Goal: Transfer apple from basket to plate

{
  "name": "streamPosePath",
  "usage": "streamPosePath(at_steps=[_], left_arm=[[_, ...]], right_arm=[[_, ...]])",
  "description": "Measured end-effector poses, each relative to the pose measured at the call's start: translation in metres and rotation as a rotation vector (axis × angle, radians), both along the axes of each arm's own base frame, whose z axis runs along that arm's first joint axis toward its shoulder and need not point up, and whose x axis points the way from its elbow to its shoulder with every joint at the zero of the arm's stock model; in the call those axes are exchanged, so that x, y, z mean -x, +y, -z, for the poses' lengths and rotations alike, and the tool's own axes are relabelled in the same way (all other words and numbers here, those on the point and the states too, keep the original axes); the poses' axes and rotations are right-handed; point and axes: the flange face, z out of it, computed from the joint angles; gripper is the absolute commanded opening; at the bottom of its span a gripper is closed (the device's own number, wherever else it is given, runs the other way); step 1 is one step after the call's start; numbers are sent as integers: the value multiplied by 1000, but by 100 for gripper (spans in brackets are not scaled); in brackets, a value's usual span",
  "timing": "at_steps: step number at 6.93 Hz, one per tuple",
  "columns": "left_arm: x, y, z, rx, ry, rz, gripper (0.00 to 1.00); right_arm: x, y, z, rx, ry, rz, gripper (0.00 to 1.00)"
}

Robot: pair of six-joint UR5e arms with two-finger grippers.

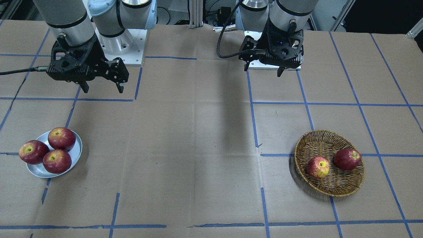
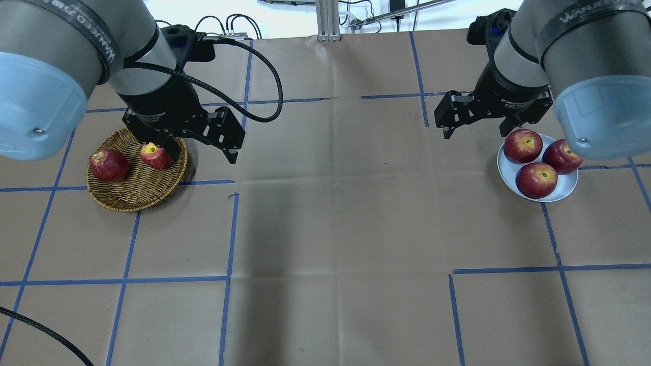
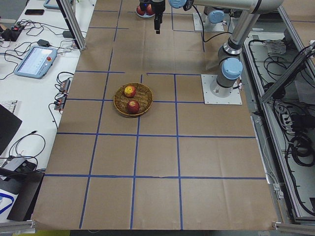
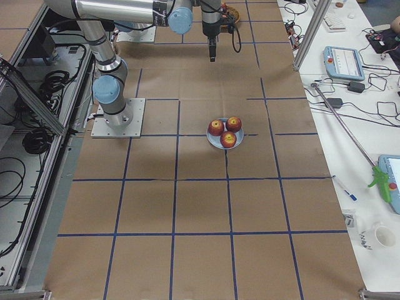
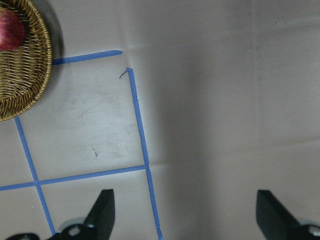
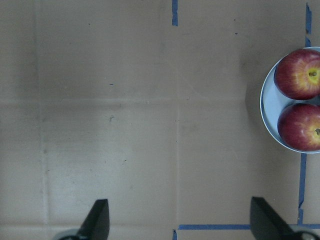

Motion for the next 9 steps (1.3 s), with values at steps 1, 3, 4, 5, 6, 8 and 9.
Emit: streamPosePath(at_steps=[1, 3, 4, 5, 6, 8, 9], left_arm=[[-1, 0, 0, -1, 0, -3, 99], [-6, -2, -3, 5, 1, -14, 99], [-7, -3, -4, 4, 2, -17, 99], [-7, -4, -2, 1, 3, -18, 99], [-7, -3, 1, -5, 2, -19, 99], [-7, -3, 0, -4, 2, -19, 99], [-7, -4, -2, 1, 2, -20, 99]], right_arm=[[0, 0, 0, 0, 0, 0, 100], [0, 0, 0, 0, 0, 0, 100], [0, 0, 0, 0, 0, 0, 100], [0, 0, 0, 0, 0, 0, 100], [0, 0, 0, 0, 0, 0, 100], [0, 0, 0, 0, 0, 0, 100], [0, 0, 0, 0, 0, 0, 100]])
